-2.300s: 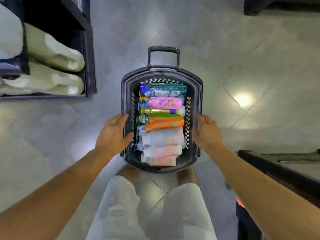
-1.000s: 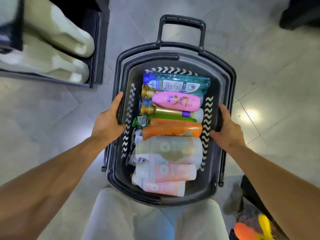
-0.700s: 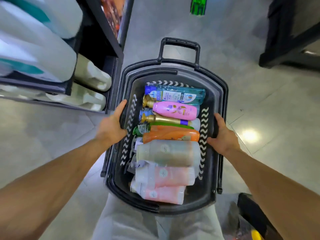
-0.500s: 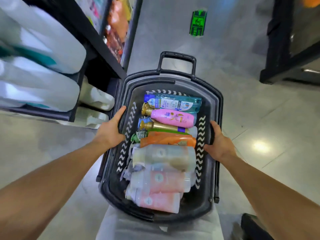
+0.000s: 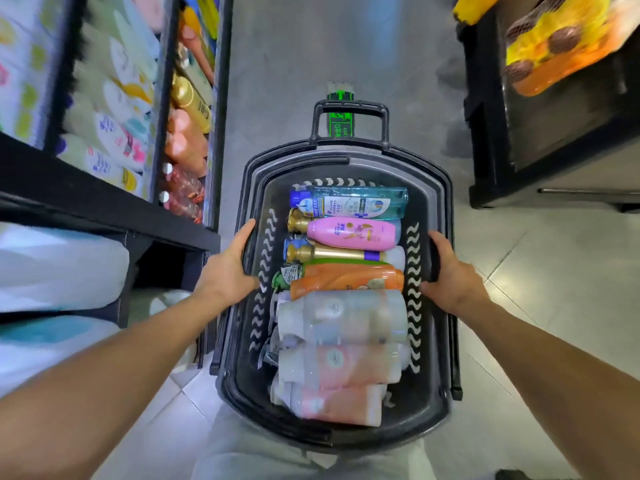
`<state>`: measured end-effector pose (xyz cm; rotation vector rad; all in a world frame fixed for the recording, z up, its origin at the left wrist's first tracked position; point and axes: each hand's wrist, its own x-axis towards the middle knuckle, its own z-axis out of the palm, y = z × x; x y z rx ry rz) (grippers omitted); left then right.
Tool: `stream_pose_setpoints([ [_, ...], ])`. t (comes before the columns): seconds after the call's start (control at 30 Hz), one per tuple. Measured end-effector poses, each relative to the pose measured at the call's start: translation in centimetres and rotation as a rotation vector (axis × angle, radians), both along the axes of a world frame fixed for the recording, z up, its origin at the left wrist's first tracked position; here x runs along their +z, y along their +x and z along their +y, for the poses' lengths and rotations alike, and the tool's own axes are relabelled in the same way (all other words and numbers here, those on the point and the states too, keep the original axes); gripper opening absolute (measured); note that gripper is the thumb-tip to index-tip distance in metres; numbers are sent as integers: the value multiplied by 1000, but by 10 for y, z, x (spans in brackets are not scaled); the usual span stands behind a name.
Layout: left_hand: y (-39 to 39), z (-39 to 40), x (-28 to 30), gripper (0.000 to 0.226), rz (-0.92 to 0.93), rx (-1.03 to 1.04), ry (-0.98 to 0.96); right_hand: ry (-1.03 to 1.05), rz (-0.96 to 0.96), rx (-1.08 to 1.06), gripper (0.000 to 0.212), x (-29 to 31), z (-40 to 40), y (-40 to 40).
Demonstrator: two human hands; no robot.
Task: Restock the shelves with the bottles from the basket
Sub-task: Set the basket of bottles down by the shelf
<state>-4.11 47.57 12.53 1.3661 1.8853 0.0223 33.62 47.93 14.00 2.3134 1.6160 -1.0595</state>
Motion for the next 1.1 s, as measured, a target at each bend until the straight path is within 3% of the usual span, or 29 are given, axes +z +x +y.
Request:
stream_pose_setpoints([
  [0.23,-43,155,24,112,12,-141,60,43,-6,-59,101,27,121,-40],
  [0.63,-66,362,28,114,106,-91,69,6,50,11,99,9,357,-63],
  [1.1,-105,625,-11,108,-32,-108,16,-75,-14,-46,100,0,610,-100],
])
